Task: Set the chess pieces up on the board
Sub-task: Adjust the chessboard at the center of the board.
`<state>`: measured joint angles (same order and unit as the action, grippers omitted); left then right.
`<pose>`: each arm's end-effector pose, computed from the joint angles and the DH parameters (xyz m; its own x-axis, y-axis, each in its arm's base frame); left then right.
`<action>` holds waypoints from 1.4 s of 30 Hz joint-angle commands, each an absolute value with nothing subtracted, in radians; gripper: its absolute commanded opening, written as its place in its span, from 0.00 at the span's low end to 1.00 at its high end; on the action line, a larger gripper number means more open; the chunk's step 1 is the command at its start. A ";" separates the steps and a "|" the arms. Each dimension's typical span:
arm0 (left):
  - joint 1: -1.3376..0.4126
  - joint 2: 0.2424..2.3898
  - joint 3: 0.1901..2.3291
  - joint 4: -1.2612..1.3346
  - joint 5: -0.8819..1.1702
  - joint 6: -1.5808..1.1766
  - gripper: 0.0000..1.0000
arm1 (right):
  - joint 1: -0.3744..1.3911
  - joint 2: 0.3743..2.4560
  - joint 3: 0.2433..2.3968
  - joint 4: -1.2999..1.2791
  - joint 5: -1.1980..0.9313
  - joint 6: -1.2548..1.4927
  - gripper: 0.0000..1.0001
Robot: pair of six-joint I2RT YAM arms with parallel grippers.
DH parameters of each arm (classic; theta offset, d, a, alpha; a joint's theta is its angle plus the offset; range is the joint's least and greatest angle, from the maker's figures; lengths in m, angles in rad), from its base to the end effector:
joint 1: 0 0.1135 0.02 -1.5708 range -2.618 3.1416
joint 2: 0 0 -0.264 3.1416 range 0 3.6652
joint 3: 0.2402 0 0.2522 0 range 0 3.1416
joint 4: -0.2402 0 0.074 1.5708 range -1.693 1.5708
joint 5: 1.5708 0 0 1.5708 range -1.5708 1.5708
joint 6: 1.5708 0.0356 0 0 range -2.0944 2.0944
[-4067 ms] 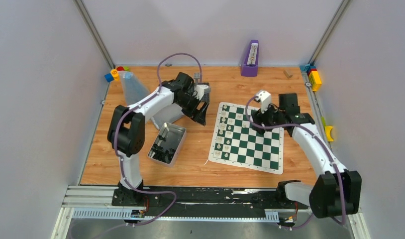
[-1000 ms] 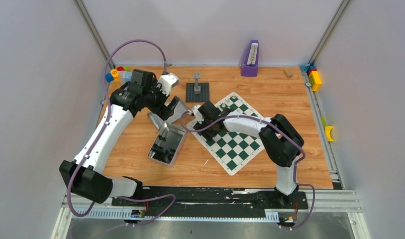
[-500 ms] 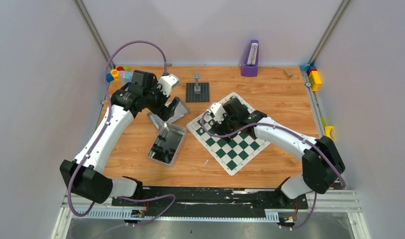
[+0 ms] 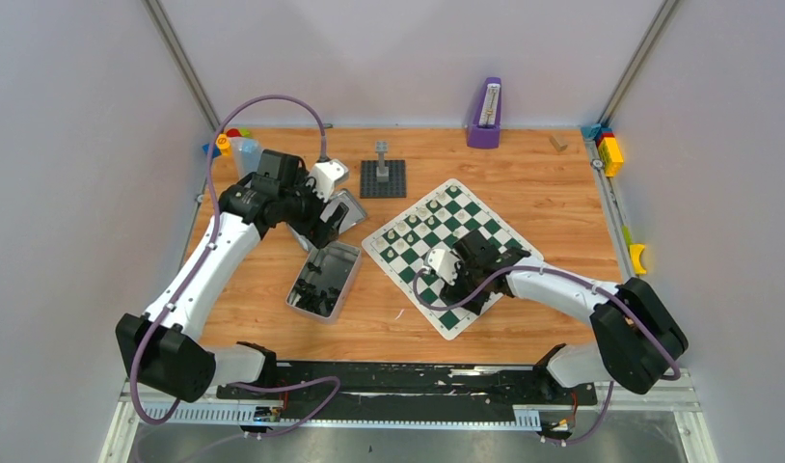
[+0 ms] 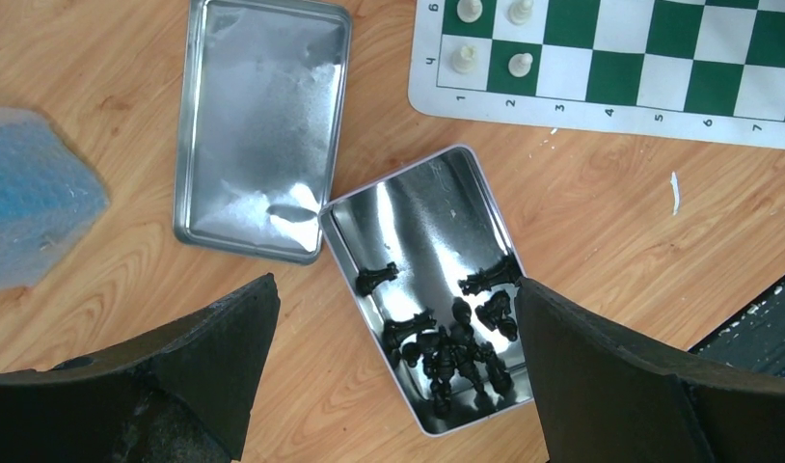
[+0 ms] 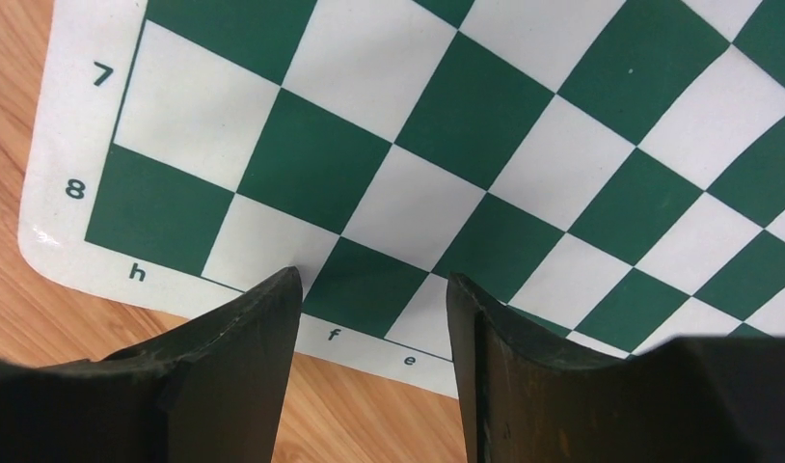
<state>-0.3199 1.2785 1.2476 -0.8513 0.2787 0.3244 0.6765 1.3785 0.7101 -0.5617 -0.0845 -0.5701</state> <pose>0.2432 -0.0909 0.3351 -0.5455 0.5035 -0.6700 0.6775 0.7355 0.0012 0.1818 0.1498 0.1647 -0.2702 -0.9066 -0.3242 -0.9403 0.3208 -0.1134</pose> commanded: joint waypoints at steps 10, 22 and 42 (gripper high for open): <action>-0.314 1.249 1.256 -0.845 0.250 0.375 1.00 | 0.797 1.394 0.646 -0.500 -0.108 -0.568 0.57; -0.314 1.260 1.303 -0.890 0.207 0.396 1.00 | 0.969 1.497 0.758 -0.547 -0.148 -0.436 0.61; -0.315 1.230 1.300 -0.886 0.202 0.399 1.00 | 0.947 1.479 1.013 -0.594 -0.059 -0.378 0.66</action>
<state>-0.3195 1.2648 1.2575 -0.8970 0.2008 0.3729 0.9768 1.5993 0.9756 -0.5663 -0.1101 -0.3862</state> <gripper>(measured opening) 0.998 0.662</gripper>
